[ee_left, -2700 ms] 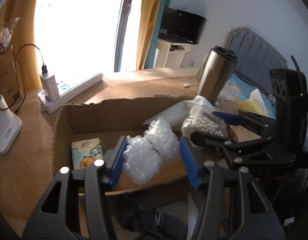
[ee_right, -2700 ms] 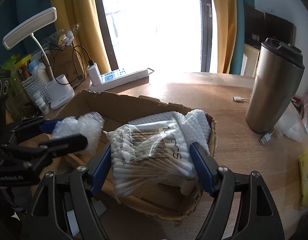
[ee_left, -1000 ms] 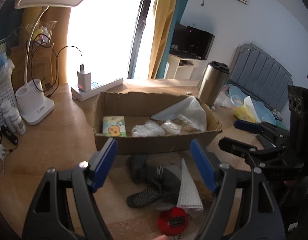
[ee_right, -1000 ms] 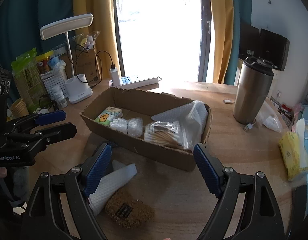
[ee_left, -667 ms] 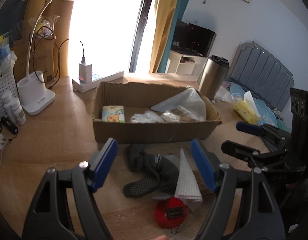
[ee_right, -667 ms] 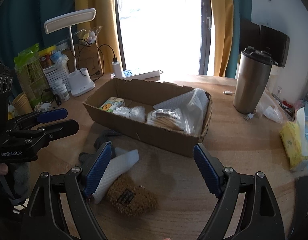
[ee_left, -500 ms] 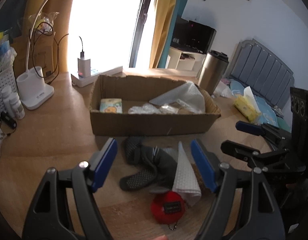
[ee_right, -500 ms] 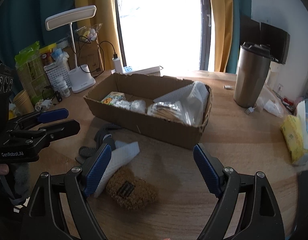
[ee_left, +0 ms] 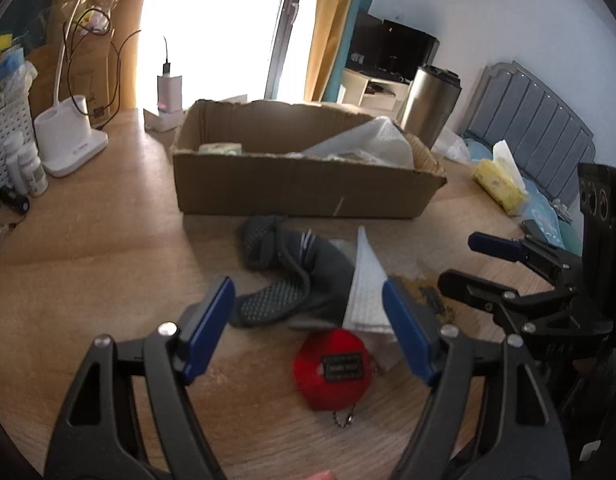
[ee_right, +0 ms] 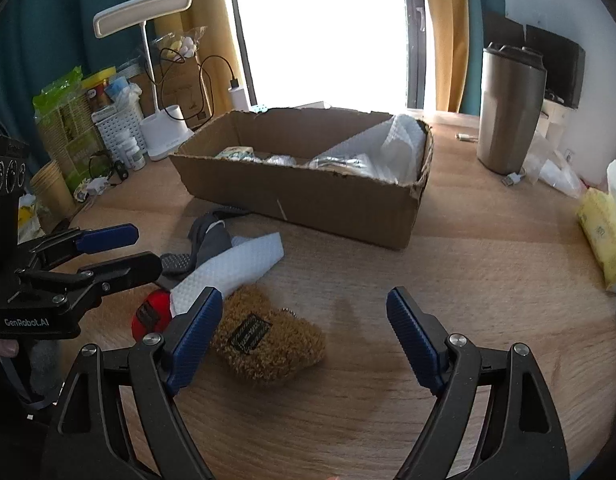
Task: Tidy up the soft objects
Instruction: 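Move both open tools back from the box toward the keychains on the desk, then grasp the red pompom keychain with the left tool while the right tool grasps the teddy bear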
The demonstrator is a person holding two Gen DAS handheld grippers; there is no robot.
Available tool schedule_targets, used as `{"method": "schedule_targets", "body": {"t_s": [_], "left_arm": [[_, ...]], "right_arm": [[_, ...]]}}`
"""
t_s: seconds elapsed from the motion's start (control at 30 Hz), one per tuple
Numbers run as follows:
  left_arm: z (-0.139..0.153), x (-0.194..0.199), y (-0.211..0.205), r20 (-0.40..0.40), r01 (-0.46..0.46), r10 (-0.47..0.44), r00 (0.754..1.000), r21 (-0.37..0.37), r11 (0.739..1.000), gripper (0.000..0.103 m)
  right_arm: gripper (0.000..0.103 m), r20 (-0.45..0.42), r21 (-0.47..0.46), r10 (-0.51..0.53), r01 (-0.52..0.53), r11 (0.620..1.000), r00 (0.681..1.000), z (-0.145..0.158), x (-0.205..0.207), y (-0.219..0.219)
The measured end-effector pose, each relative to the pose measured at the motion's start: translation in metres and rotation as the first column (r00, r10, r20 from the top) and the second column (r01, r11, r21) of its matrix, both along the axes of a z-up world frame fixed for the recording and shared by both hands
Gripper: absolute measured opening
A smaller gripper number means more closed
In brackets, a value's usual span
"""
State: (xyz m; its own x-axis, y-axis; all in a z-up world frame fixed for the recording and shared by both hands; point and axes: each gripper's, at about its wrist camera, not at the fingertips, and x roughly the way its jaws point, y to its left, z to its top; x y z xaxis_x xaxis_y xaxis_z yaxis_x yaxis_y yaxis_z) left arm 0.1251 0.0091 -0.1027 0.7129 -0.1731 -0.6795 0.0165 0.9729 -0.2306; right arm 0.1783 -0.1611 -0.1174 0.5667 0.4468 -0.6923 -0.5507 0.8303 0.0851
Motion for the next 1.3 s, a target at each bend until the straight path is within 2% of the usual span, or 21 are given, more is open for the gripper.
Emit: {"method": "schedule_targets", "body": {"t_s": [0.4,0.63,0.8,1.1,1.2,1.3], "left_arm": [[-0.014,-0.010,0.006,-0.044,-0.013,0.012,0.999,-0.030,0.999,0.077],[-0.019,-0.015,0.000,-0.057,0.026,-0.028,0.998,-0.039,0.999,0.077],[-0.025,-0.010,-0.007,-0.089,0.047,-0.049,0.995,-0.023,0.999,0.077],[-0.032,-0.006,-0.007,-0.120,0.031,-0.031,0.992,-0.002,1.000,0.077],[-0.034,-0.007,-0.005,-0.123,0.019,-0.019,0.992,-0.005,1.000,0.077],[-0.033,-0.006,-0.005,-0.117,0.020,-0.021,0.993,-0.005,1.000,0.077]], "right_arm": [[0.087,-0.032,0.002,0.018,-0.018,1.000,0.999,-0.013,-0.002,0.006],[0.087,-0.056,-0.016,0.023,-0.024,1.000,0.998,-0.023,-0.001,0.012],[0.087,-0.075,-0.025,0.027,-0.029,0.999,0.997,-0.028,0.000,0.015],[0.086,-0.088,-0.025,0.001,-0.003,1.000,0.996,-0.032,0.004,0.009],[0.085,-0.088,-0.022,-0.018,0.016,1.000,0.996,-0.032,0.006,0.004],[0.080,-0.088,-0.020,-0.024,0.022,1.000,0.996,-0.032,0.006,0.001]]}}
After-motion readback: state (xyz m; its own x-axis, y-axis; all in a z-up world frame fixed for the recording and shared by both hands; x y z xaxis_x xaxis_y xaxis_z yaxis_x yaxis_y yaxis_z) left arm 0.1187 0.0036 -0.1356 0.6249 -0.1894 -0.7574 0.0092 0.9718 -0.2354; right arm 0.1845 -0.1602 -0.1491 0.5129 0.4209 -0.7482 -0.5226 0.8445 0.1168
